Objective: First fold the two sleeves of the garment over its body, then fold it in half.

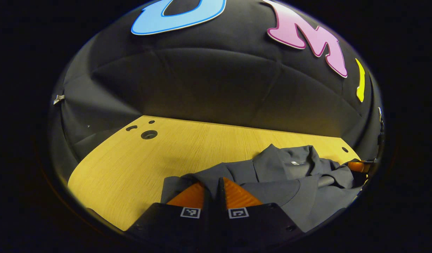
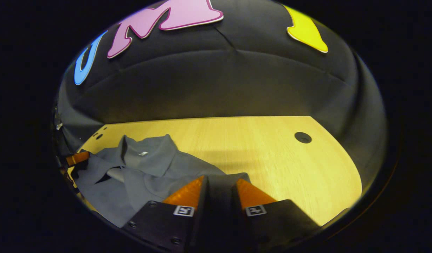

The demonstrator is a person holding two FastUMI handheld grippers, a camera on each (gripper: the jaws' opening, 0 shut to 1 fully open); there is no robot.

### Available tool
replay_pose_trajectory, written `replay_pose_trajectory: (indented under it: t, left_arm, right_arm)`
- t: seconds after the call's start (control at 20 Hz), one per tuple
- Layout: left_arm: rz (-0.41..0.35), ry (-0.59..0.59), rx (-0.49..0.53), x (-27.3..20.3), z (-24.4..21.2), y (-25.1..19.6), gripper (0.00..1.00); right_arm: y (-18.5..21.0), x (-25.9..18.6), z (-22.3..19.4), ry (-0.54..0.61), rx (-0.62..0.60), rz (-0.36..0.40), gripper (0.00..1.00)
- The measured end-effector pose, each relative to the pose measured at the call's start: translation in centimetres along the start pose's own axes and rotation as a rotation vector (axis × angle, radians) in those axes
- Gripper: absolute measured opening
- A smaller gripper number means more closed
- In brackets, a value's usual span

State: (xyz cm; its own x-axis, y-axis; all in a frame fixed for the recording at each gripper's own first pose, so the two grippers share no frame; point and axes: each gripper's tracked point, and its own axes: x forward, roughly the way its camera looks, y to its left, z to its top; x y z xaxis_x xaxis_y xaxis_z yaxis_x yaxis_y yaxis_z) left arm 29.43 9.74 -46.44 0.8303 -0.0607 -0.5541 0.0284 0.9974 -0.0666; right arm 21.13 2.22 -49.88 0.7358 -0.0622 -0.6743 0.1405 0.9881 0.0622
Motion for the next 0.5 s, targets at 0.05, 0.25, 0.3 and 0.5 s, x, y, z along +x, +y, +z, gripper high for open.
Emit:
replay_pose_trajectory:
  t: [0.05,0.25,0.3,0.5]
  left_arm:
    - [-0.008,-0.003,-0.010,-0.3,0.2,-0.1,0.19]
    - [-0.011,-0.001,-0.006,-1.2,0.3,0.0,0.51]
    - [-0.003,-0.001,0.009,-1.4,0.3,0.0,0.58]
    - [-0.011,-0.024,0.012,-3.4,1.4,-0.6,0.86]
  right_arm:
    - [0.0,-0.2,0.0,-0.003,-0.004,-0.001,0.44]
    - [-0.1,-1.3,0.8,-0.022,0.001,0.002,0.57]
    - [-0.1,-1.7,1.0,-0.027,0.005,0.003,0.58]
    - [-0.1,-3.8,2.1,-0.046,0.035,0.017,0.74]
